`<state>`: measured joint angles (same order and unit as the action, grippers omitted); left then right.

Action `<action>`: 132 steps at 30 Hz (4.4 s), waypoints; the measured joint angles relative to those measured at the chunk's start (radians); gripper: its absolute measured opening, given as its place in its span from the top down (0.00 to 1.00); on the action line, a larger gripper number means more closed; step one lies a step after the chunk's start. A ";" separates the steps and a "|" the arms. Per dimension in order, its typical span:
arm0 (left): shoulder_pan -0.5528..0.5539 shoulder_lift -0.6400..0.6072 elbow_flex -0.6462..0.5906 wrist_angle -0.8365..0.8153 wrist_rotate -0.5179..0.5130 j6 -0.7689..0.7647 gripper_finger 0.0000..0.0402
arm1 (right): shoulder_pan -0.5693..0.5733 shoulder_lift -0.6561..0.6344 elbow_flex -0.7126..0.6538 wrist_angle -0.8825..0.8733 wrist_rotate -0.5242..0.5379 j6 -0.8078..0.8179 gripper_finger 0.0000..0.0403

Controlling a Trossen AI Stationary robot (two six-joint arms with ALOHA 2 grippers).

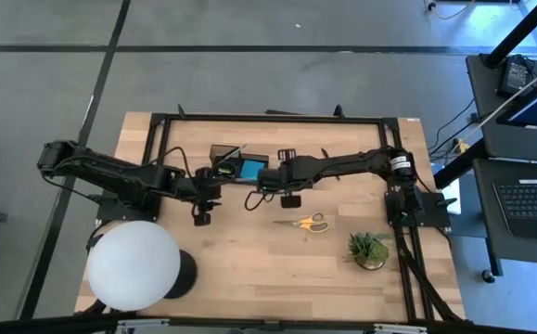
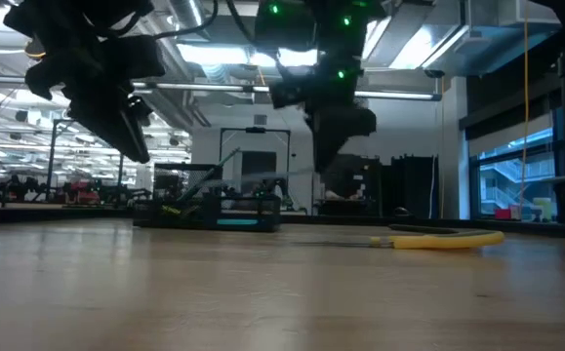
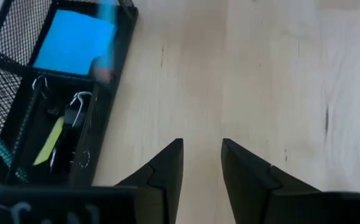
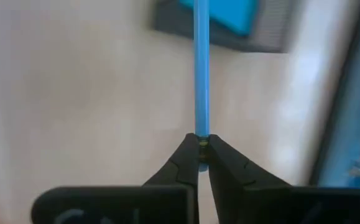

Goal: Pick and place office supplies into organizer
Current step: Put the blue pencil into the black desk organizer, then put the yellow scissors into the black desk organizer

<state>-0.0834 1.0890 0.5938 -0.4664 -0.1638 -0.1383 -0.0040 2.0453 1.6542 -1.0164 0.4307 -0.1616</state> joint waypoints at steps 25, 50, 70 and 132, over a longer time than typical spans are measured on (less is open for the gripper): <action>0.000 0.002 0.001 -0.115 0.005 -0.061 0.74 | -0.041 0.015 0.170 0.263 0.643 -0.850 0.94; 0.000 0.001 0.002 -0.130 0.006 -0.061 0.74 | -0.085 0.175 0.170 0.572 0.650 -1.160 0.93; 0.000 0.001 0.002 -0.131 0.005 -0.058 0.74 | -0.085 0.198 0.169 0.625 0.596 -1.183 0.91; 0.000 0.018 0.002 0.120 -0.002 0.015 0.73 | 0.074 -0.069 0.005 -0.248 -0.276 0.236 0.77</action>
<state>-0.0834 1.1070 0.5957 -0.3466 -0.1661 -0.1237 0.0699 1.9760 1.6590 -1.2648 0.1550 0.0746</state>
